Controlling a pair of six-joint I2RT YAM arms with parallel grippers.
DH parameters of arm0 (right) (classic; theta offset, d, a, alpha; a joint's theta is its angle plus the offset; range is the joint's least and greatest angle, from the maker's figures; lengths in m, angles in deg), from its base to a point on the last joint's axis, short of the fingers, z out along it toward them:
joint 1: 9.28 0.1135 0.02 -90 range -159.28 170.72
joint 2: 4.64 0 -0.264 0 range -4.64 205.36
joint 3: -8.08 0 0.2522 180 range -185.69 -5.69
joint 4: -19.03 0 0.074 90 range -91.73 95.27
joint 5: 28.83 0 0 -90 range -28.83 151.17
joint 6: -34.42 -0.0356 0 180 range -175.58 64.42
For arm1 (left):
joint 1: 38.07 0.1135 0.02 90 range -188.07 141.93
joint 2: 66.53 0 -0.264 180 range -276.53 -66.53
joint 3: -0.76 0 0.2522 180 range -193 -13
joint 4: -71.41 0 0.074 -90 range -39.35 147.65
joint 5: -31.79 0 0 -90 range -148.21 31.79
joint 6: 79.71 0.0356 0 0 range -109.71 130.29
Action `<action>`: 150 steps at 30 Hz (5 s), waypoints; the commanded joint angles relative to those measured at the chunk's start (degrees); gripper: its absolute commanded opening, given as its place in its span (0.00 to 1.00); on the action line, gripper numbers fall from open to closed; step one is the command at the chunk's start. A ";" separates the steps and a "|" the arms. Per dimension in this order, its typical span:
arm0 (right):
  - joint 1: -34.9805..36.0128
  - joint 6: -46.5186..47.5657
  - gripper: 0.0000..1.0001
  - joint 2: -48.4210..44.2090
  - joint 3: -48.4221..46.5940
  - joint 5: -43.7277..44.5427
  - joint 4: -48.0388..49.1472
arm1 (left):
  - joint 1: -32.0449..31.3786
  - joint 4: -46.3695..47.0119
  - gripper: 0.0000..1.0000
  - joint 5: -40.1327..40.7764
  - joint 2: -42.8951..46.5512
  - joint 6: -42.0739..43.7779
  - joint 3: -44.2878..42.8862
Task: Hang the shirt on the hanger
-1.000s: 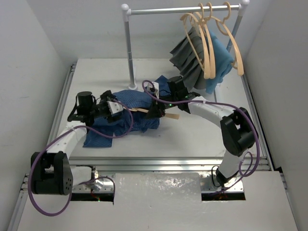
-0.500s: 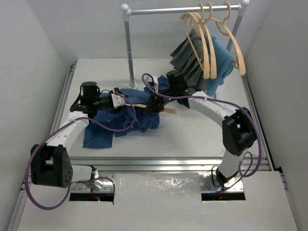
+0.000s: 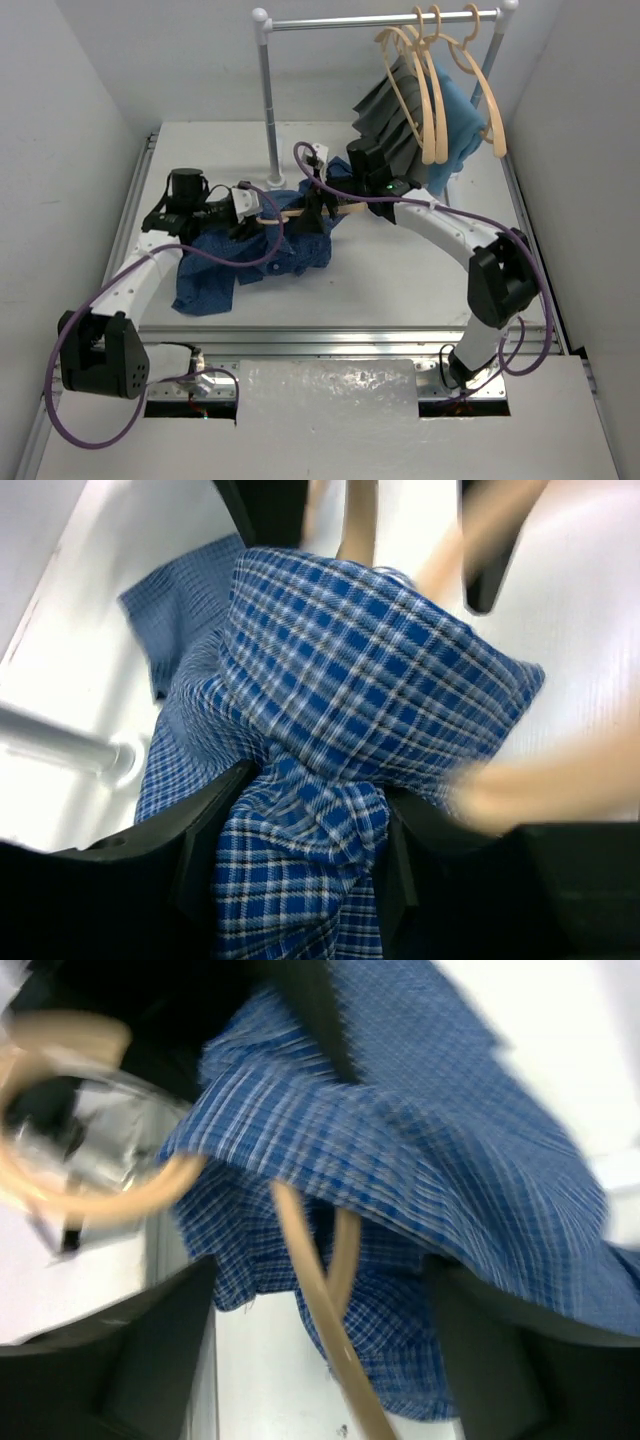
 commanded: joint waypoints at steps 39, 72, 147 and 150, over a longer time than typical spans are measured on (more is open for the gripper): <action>2.47 32.84 0.95 -0.22 -1.57 15.96 1.53 | -0.23 -3.68 0.00 6.75 3.39 -21.11 -7.92; 4.75 13.51 0.00 -7.58 -2.65 13.33 -5.69 | 0.12 -54.31 0.53 -5.38 -18.94 16.69 -46.41; 5.98 12.45 0.00 -6.35 -5.19 8.23 12.87 | -3.92 -41.39 0.29 -9.41 -8.39 2.89 -30.08; 5.98 11.84 0.00 -6.62 -5.63 8.05 12.97 | -4.01 -40.60 0.09 -7.51 -8.30 2.89 -28.67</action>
